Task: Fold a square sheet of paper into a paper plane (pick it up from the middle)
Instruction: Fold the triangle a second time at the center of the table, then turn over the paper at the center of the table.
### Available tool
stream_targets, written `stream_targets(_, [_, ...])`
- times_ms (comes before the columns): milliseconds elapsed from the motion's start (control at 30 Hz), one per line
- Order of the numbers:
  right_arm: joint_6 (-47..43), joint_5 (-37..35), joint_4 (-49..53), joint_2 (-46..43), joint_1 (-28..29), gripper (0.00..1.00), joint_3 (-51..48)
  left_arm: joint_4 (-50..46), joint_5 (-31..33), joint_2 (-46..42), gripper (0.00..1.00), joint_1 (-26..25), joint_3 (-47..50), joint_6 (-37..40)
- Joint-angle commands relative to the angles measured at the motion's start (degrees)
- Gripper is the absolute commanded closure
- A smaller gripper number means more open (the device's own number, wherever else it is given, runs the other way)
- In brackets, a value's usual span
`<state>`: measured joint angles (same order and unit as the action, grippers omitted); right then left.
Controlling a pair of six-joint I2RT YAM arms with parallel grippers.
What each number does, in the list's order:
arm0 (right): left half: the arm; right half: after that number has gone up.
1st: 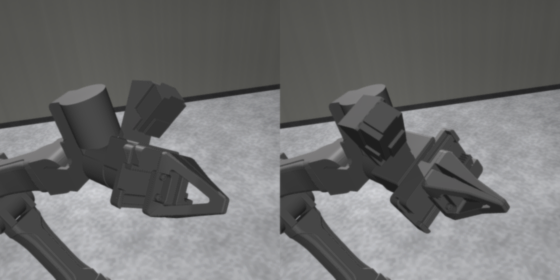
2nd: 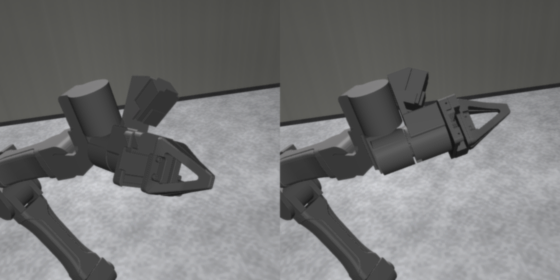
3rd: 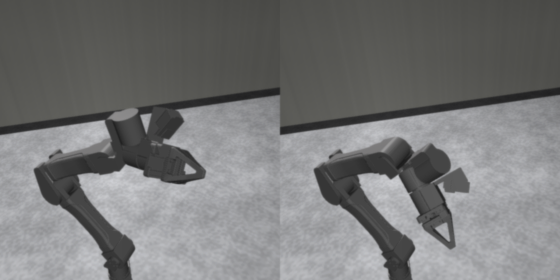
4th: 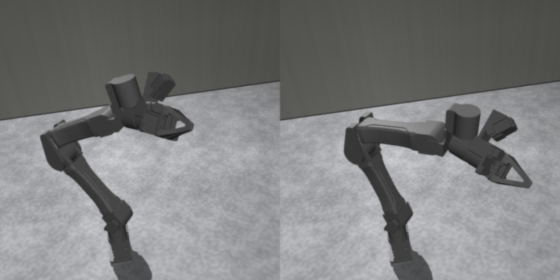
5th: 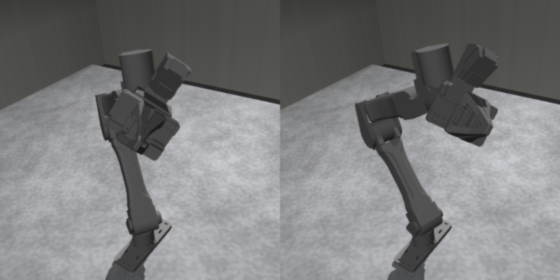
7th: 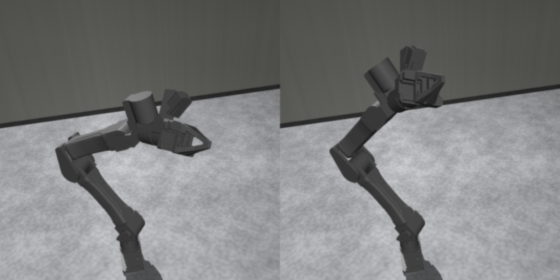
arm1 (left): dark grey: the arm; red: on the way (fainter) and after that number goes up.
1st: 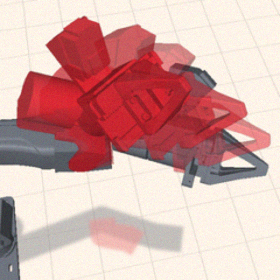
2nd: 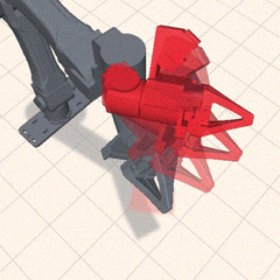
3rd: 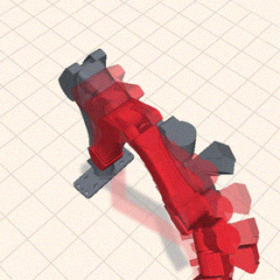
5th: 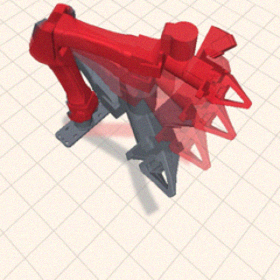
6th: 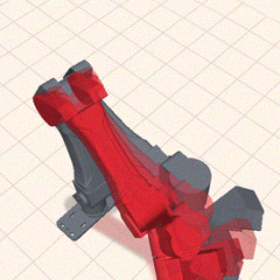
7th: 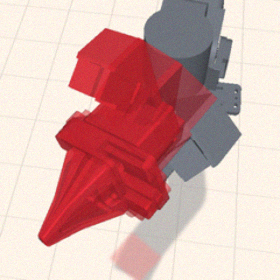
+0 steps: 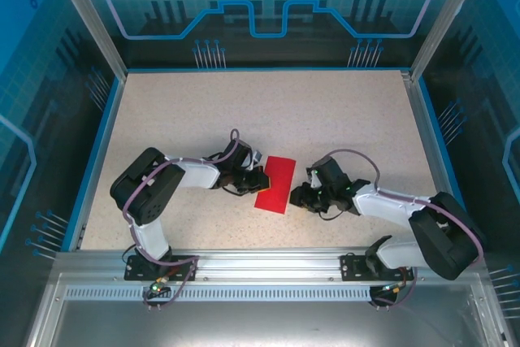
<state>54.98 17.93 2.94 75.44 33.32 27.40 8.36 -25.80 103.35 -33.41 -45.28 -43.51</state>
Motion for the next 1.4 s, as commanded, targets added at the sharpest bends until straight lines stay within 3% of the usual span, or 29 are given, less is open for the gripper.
stream_targets(0, [-1.0,0.0,0.2,1.7,-1.4,0.67,2.9,-3.4,1.2,-0.8,0.94,-0.3,-0.2,-0.1])
stream_targets(167, [0.0,3.2,-4.9,8.2,-1.4,0.66,6.0,-3.5,0.8,-1.2,0.93,-0.3,-0.7,-0.3])
stream_targets(433, [0.2,1.8,-4.8,13.5,-1.4,0.64,8.5,-3.5,0.8,-1.8,0.93,-0.3,-0.6,-0.3])
stream_targets(1000, [2.0,2.6,-8.0,15.2,-1.2,0.61,7.8,-4.2,1.3,-2.0,0.93,-0.3,-1.0,-0.2])
stream_targets(1167, [0.7,-0.9,-4.8,12.9,-1.6,0.59,7.7,-4.7,2.1,-2.4,0.92,-0.3,-1.3,0.0])
stream_targets(1367, [1.9,2.8,-9.4,15.7,-1.5,0.59,7.5,-5.0,2.2,-1.9,0.91,-0.3,-2.3,0.2])
